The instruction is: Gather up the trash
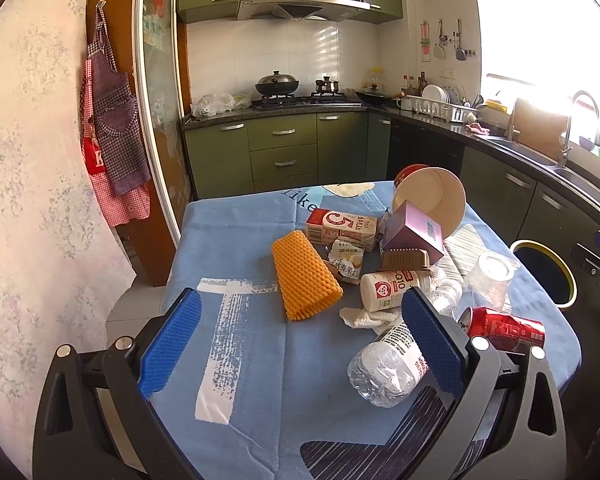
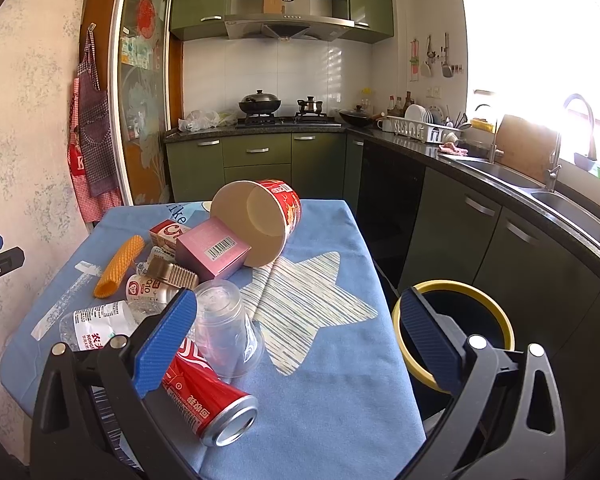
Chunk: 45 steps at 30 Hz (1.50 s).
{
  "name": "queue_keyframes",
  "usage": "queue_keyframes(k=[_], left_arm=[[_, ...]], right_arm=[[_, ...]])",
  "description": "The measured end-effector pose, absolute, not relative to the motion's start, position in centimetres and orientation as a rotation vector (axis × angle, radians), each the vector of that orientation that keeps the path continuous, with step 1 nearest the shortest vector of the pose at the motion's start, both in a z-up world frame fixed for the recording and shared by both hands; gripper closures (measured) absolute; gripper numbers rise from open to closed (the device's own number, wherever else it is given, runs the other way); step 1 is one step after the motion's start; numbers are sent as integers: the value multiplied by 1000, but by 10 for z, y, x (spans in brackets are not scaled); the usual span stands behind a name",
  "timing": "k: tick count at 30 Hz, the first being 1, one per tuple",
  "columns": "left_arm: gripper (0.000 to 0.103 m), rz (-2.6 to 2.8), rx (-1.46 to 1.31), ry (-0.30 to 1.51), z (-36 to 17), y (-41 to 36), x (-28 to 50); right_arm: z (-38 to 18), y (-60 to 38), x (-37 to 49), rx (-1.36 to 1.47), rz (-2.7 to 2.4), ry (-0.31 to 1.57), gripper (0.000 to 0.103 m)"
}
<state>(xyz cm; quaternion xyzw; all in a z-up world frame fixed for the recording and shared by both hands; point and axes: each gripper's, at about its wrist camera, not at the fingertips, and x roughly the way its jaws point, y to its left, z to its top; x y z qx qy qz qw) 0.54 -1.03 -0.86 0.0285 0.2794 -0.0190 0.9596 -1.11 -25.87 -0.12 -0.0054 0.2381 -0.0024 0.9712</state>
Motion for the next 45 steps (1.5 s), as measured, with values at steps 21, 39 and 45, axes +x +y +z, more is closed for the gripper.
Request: queue_keyframes(k=[21, 39, 45], left_arm=[[4, -46, 58, 573, -9, -11, 7], [4, -54, 65, 578, -9, -12, 9], [4, -58, 70, 580, -8, -15, 10]], right_arm=[[0, -260, -10, -9, -4, 486, 6], [-14, -258, -4, -9, -3, 490, 6], [-21, -256, -5, -11, -2, 493, 6]])
